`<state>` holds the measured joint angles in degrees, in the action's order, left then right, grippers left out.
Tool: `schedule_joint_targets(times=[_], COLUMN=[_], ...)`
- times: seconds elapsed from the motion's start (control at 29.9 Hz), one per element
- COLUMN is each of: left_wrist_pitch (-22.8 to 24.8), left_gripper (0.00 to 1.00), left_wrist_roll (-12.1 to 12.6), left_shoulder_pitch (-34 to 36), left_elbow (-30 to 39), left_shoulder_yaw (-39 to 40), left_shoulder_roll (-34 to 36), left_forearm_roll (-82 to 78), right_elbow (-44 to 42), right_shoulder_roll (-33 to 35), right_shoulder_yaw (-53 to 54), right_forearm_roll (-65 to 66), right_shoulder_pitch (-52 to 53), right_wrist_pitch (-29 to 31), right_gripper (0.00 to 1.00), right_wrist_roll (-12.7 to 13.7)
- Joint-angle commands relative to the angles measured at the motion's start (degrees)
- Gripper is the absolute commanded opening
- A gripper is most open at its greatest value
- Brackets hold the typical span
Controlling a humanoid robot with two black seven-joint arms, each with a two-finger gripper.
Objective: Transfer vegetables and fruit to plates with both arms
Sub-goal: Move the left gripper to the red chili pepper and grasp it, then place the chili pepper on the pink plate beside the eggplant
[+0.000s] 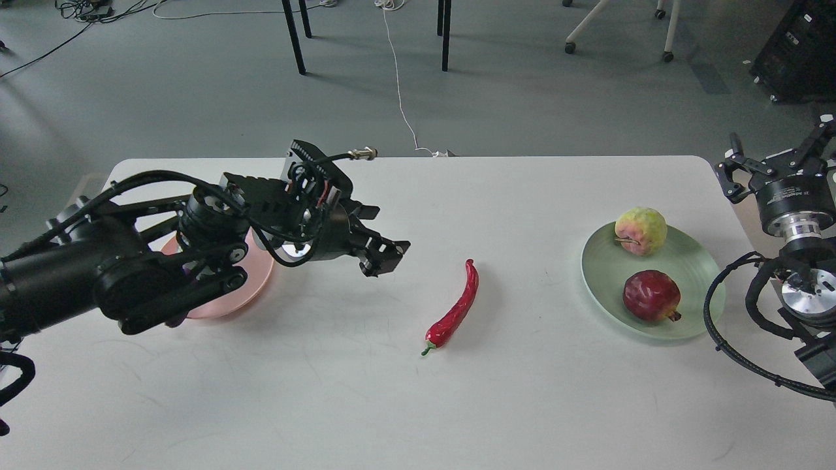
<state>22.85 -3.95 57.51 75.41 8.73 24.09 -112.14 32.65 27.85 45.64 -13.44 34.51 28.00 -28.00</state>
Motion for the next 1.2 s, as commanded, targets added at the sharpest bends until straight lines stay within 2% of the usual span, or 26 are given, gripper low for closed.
schedule_joint_targets(times=[0.0,0.13,0.37,0.53,0.63,0.73,0.97,1.1,1.17], left_wrist_pitch=[-0.44,-0.44,-0.17,-0.17,-0.17,-0.17,0.18,0.27,0.44], left_gripper=[0.74,0.72,0.72,0.72,0.69,0.60,0.19,0.14,0.14], left_wrist_roll=[3.24,6.32,7.90,10.10,10.10,10.10,9.75,8.96,8.61], left_shoulder_pitch=[-1.87,-2.84,-4.86,-6.53,-7.94,-8.29,-8.47,-7.77,-7.07], left_elbow=[-0.70,-1.50,-1.50,-3.33,-3.87,-4.22,-5.71,-4.58,-1.52], left_shoulder_yaw=[-1.79,-2.22,-2.31,-3.89,-5.56,-6.18,-6.53,-4.78,-2.07], left_shoulder_roll=[-5.62,-8.97,-12.04,-14.15,-14.42,-14.42,-13.19,-11.18,-8.20], left_forearm_roll=[-3.87,-3.87,-3.87,-4.57,-6.24,-6.60,-6.16,-5.63,-4.76], right_elbow=[-0.13,-0.13,-0.04,-0.04,-0.04,-0.04,-0.13,-0.48,-0.57], right_shoulder_roll=[0.80,1.06,0.36,0.36,0.80,0.98,1.06,1.06,0.98], right_shoulder_yaw=[0.06,0.06,-0.12,-0.21,-0.29,-0.29,-0.29,-0.29,-0.29], right_forearm_roll=[-0.01,-0.01,-0.01,-0.01,-0.01,0.08,-0.01,0.08,0.08], right_shoulder_pitch=[-0.14,-0.14,-0.14,-0.06,-0.05,-0.06,-0.14,-0.32,-0.32], right_wrist_pitch=[0.00,0.00,0.00,0.00,0.00,0.00,0.00,0.00,0.00], right_gripper=[0.99,0.99,0.99,0.99,0.99,0.99,0.99,0.99,0.99], right_wrist_roll=[0.00,0.00,0.00,0.00,0.00,0.00,0.00,0.00,0.00])
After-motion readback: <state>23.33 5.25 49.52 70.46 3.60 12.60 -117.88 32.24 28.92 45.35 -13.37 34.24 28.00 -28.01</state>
